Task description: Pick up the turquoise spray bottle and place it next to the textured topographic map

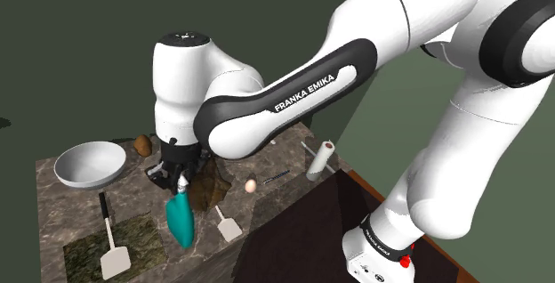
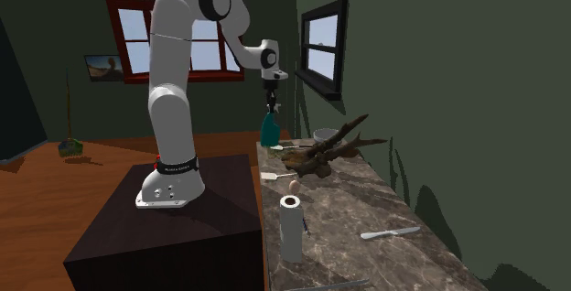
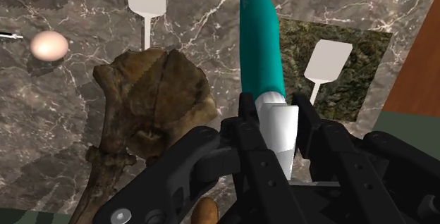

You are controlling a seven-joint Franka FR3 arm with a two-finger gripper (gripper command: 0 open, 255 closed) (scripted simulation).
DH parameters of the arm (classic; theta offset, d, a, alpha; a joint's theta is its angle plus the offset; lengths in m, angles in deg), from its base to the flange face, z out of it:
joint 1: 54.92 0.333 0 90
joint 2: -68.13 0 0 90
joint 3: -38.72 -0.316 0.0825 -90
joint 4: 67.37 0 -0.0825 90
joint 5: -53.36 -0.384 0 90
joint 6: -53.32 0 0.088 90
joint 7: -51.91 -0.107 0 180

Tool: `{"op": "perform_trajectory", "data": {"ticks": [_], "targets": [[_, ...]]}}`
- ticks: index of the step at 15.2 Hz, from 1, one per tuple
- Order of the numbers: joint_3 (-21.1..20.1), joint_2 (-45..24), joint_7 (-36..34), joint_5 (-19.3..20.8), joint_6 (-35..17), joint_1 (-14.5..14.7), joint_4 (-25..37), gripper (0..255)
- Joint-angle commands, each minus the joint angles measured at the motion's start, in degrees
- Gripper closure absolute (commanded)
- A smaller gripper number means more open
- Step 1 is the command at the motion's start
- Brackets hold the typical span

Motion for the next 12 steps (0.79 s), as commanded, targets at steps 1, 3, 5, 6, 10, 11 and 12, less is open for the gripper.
{"op": "perform_trajectory", "data": {"ticks": [1,3,5,6,10,11,12], "targets": [[0.3,-1.0,-0.5,0.8,-1.4,0.2,-0.5,255],[0.6,-2.1,-1.1,1.8,-2.7,0.4,-0.9,255],[1.0,-3.3,-1.8,2.8,-4.0,0.7,-1.2,255],[1.2,-3.9,-2.2,3.3,-4.6,0.9,-1.3,255],[2.2,-6.4,-3.6,5.4,-7.1,1.7,-1.7,255],[2.5,-7.0,-3.9,5.9,-7.7,1.9,-1.8,255],[2.8,-7.6,-4.3,6.4,-8.3,2.1,-1.9,255]]}}
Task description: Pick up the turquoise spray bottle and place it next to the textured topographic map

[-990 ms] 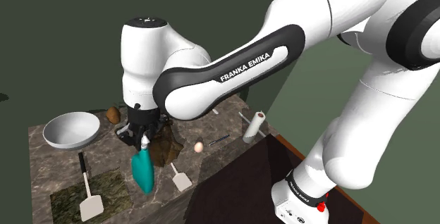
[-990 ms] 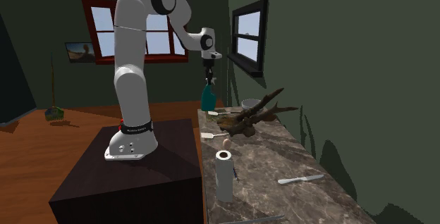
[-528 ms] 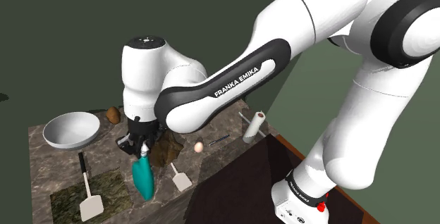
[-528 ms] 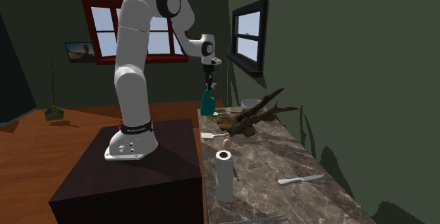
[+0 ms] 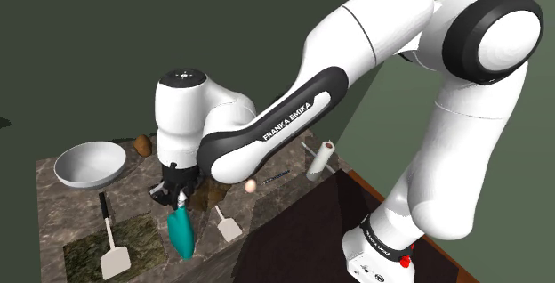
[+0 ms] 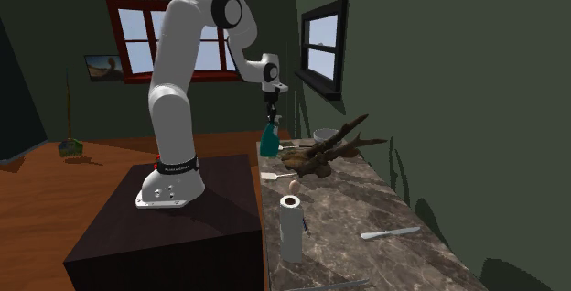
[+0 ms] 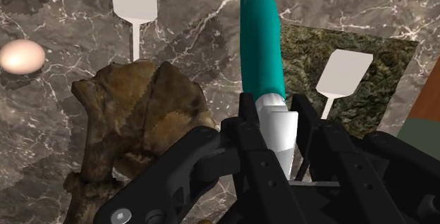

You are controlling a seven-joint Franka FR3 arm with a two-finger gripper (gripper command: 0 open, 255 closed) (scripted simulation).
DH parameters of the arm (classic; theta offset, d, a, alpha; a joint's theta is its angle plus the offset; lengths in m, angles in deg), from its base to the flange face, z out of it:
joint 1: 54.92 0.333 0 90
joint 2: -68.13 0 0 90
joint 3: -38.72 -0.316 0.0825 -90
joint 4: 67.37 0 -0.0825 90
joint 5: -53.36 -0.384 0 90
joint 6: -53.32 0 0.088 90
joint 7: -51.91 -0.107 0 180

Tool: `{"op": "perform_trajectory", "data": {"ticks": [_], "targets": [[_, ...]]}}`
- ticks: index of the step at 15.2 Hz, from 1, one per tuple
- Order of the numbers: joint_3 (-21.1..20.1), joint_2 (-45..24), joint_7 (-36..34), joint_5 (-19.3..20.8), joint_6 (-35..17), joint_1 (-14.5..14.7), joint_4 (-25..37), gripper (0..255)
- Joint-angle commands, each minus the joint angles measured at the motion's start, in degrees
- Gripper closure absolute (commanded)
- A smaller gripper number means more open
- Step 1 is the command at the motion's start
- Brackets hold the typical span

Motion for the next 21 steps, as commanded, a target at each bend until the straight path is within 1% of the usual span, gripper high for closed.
{"op": "perform_trajectory", "data": {"ticks": [1,3,11,12,17,21], "targets": [[0.6,-1.3,-0.8,1.2,-1.4,0.5,-0.2,255],[1.2,-2.5,-1.4,2.1,-2.4,0.9,-0.3,255],[1.2,-2.5,-1.4,2.1,-2.4,0.9,-0.3,255],[1.2,-2.5,-1.4,2.1,-2.4,0.9,-0.3,0],[1.2,-2.5,-1.4,2.1,-2.4,0.9,-0.2,0],[-1.5,3.4,1.9,-2.8,3.3,-1.2,0.5,0]]}}
